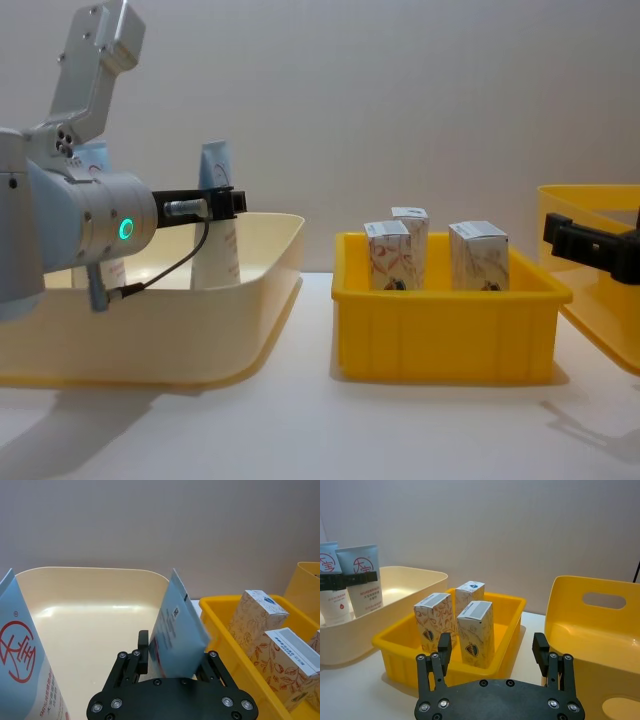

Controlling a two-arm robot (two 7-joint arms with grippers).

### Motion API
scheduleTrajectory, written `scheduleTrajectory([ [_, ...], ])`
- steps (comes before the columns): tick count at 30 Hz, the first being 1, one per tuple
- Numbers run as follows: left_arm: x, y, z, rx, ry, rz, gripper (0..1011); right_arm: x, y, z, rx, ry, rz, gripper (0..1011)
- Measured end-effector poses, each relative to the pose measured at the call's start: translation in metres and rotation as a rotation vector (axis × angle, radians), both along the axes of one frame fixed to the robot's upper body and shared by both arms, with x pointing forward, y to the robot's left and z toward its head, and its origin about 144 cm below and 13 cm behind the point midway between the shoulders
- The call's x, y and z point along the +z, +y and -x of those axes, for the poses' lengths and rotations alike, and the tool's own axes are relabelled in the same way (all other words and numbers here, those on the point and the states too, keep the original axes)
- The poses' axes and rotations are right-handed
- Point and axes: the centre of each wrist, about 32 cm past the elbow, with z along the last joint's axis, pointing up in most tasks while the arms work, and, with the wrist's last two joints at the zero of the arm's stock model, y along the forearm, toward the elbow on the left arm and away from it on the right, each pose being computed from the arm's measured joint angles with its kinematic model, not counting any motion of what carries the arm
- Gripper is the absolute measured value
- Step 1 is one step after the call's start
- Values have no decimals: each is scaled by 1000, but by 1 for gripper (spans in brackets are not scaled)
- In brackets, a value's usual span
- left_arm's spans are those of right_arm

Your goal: Bimanual collaborative sorting of washing and personal care products

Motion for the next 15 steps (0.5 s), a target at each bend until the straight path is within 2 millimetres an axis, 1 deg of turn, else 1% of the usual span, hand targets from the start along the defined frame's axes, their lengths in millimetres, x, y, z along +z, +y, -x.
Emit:
scheduleTrajectory([
  [3, 0, 0, 0, 0, 1, 0, 404, 0, 0, 0, 0, 0, 0, 1009],
  [6, 0, 0, 0, 0, 0, 1, 291, 0, 0, 0, 0, 0, 0, 1009],
  [12, 0, 0, 0, -2, 0, 2, 244, 0, 0, 0, 0, 0, 0, 1009],
  [15, 0, 1, 0, -9, -1, 4, 236, 0, 0, 0, 0, 0, 0, 1009],
])
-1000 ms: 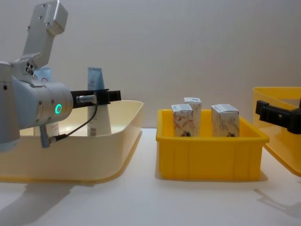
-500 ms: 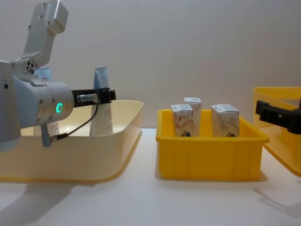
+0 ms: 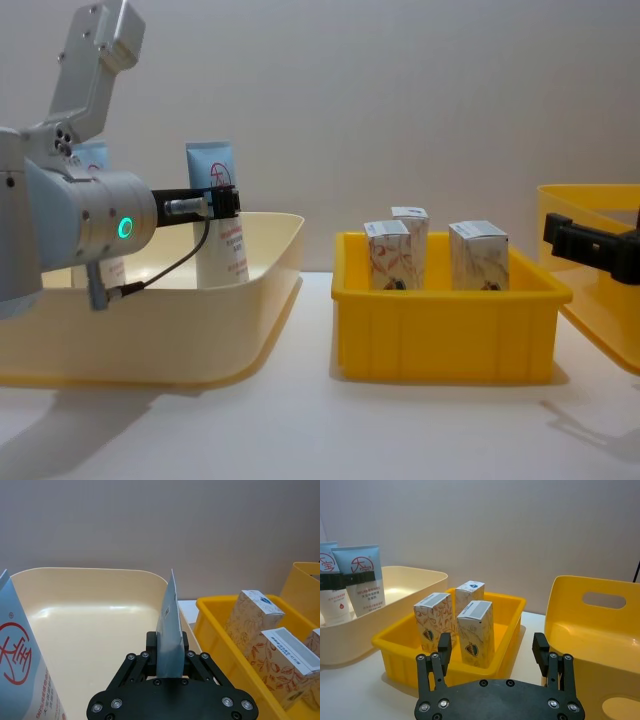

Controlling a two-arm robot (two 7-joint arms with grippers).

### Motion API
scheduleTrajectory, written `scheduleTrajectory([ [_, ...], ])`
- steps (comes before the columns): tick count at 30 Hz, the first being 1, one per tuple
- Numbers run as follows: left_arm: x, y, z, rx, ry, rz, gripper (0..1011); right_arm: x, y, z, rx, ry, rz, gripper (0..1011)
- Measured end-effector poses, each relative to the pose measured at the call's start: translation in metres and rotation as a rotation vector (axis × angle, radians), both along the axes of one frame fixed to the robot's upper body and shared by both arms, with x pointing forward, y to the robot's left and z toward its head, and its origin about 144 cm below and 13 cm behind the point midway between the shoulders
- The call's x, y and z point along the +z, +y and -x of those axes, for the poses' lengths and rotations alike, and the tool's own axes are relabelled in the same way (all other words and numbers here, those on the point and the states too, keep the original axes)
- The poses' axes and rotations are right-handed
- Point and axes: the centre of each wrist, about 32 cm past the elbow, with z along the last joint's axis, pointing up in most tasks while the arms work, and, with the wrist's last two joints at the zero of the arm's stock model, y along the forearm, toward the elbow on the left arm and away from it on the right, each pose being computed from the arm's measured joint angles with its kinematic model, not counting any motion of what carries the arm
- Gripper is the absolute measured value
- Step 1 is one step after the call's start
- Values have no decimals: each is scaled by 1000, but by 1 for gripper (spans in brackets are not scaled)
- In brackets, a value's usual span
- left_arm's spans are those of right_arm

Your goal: Bimanual collaborative sorting of washing and personal care products

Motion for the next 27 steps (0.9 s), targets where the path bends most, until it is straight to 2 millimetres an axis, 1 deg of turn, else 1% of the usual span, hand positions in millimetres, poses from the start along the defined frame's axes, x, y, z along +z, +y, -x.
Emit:
scheduleTrajectory([
  [16, 11, 17, 3, -72, -48, 52, 236, 0, 0, 0, 0, 0, 0, 1009],
  [20, 17, 22, 3, -86, -70, 68, 236, 0, 0, 0, 0, 0, 0, 1009],
  [27, 36, 36, 2, -113, -141, 91, 236, 0, 0, 0, 0, 0, 0, 1009],
])
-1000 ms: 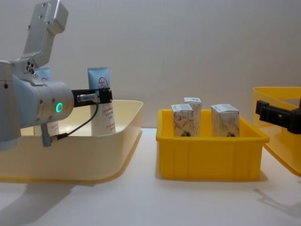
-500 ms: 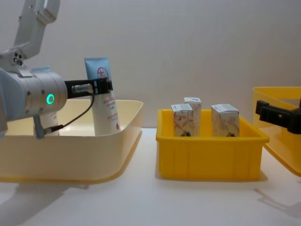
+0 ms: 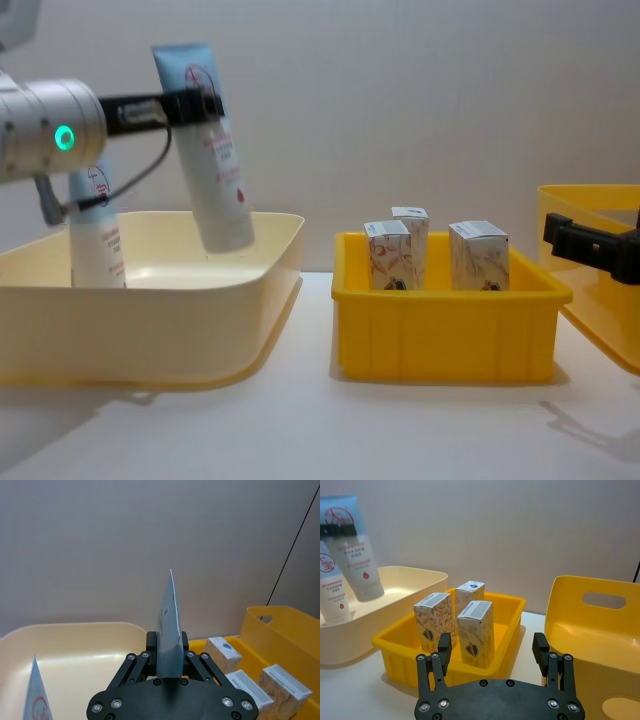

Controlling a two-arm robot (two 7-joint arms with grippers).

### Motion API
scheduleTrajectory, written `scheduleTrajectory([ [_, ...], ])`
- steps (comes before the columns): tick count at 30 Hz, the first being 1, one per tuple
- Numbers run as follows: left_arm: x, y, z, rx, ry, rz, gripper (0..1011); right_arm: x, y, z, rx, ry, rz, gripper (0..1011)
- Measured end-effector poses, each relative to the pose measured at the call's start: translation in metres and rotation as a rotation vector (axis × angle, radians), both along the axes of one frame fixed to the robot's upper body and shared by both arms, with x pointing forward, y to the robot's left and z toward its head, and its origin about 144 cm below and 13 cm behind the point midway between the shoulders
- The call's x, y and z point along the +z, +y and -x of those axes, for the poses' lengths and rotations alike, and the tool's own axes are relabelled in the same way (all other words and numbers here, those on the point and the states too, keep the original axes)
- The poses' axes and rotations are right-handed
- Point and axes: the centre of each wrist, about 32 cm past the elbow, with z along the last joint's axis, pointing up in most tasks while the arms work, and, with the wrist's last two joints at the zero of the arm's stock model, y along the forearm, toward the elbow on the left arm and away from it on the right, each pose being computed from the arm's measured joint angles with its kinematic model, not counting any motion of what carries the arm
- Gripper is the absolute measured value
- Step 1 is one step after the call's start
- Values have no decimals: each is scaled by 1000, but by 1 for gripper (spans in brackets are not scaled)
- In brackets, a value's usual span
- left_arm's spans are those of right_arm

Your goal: Bimanual collaborative sorting of washing and personal care products

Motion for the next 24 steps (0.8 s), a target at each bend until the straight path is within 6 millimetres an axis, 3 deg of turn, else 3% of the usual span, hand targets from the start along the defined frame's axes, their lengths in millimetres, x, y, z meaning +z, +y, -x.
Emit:
scheduleTrajectory([
  [11, 33, 23, -1, -64, -113, 42, 235, 0, 0, 0, 0, 0, 0, 1009],
  [24, 49, 35, 4, -204, -171, 92, 236, 0, 0, 0, 0, 0, 0, 1009],
])
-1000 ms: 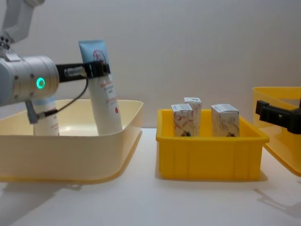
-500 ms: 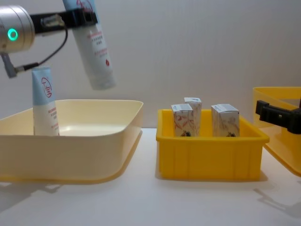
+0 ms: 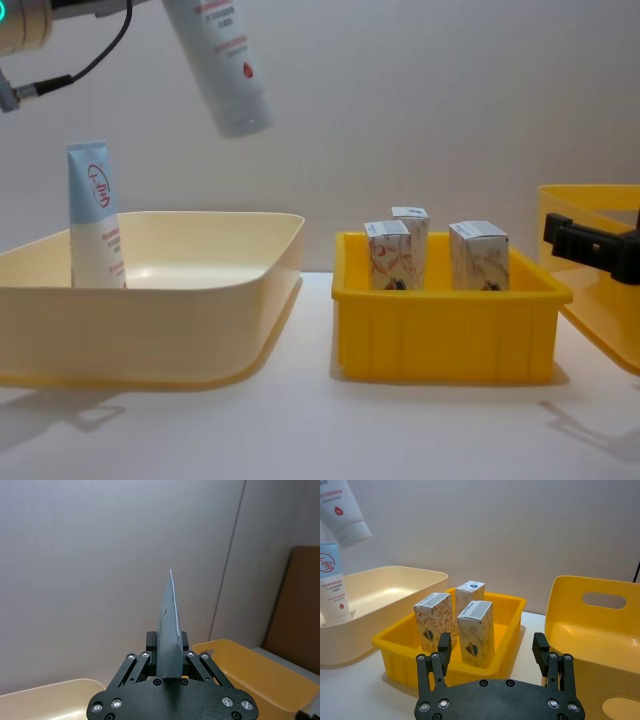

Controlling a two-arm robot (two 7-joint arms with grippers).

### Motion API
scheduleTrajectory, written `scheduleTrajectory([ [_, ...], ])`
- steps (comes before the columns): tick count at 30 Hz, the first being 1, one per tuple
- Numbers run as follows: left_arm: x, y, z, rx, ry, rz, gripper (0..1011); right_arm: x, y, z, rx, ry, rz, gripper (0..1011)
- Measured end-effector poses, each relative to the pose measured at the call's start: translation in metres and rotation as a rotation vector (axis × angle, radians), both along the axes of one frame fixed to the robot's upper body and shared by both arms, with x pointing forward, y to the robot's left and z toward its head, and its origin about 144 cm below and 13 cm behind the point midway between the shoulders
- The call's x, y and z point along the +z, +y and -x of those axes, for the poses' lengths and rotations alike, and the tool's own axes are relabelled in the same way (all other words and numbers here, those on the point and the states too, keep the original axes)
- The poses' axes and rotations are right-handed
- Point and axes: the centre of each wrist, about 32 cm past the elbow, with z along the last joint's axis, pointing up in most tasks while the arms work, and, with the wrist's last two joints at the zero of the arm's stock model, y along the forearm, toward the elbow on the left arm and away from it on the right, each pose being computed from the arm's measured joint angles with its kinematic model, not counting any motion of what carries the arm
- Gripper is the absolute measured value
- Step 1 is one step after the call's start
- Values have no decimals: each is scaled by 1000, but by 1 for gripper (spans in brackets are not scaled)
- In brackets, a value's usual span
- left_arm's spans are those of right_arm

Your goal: Bimanual collaborative sorting of washing and personal care products

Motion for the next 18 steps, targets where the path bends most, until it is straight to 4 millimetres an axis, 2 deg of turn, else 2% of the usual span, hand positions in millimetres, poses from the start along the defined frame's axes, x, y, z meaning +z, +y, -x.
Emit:
scheduleTrajectory([
  [18, 1, -6, 8, -281, -18, 27, 235, 0, 0, 0, 0, 0, 0, 1009],
])
